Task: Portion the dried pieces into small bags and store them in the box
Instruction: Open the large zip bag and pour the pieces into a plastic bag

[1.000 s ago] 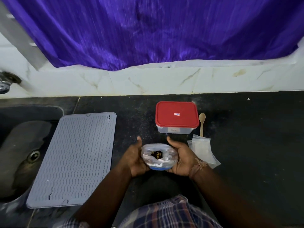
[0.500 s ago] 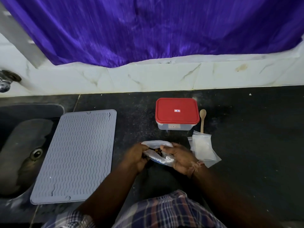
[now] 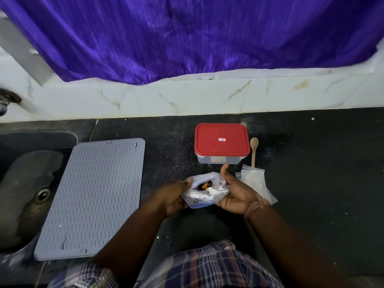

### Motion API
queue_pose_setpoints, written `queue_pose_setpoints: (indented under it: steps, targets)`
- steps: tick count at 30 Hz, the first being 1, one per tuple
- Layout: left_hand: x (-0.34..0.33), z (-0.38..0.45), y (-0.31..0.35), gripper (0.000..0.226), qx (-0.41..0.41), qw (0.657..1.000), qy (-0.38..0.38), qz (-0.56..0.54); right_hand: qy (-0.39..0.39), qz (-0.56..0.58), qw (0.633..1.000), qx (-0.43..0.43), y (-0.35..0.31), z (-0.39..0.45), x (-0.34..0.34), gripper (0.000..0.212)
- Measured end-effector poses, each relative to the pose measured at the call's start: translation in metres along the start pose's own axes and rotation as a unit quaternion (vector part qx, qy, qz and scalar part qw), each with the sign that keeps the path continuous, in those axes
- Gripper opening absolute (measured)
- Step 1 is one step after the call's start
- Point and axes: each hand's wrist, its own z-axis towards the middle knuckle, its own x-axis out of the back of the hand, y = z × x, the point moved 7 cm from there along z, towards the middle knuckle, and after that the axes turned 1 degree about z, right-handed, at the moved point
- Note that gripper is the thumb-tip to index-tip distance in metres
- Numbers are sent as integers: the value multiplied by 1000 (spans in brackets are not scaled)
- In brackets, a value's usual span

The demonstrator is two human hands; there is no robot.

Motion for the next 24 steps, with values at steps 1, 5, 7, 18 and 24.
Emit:
queue_pose_setpoints:
  steps: [1, 5, 7, 18, 24]
  targets:
    - [0, 1, -4, 16, 22, 999, 2, -36, -24, 11, 1000, -11, 4, -2, -3, 90]
    - [-11, -3, -4, 23, 54, 986, -24, -158, -81, 57, 995, -31, 13, -10, -14, 103]
    - [-16, -5, -1, 35, 56, 973, -56, -215, -83, 51, 995, -15, 9, -9, -20, 103]
    - [-2, 0, 15, 36, -134, 987, 82, 17, 68, -131, 977, 153, 7, 10, 16, 35]
    - [17, 2, 8, 35, -160, 980, 120, -23, 175, -471, 857, 113, 5, 0, 17, 41]
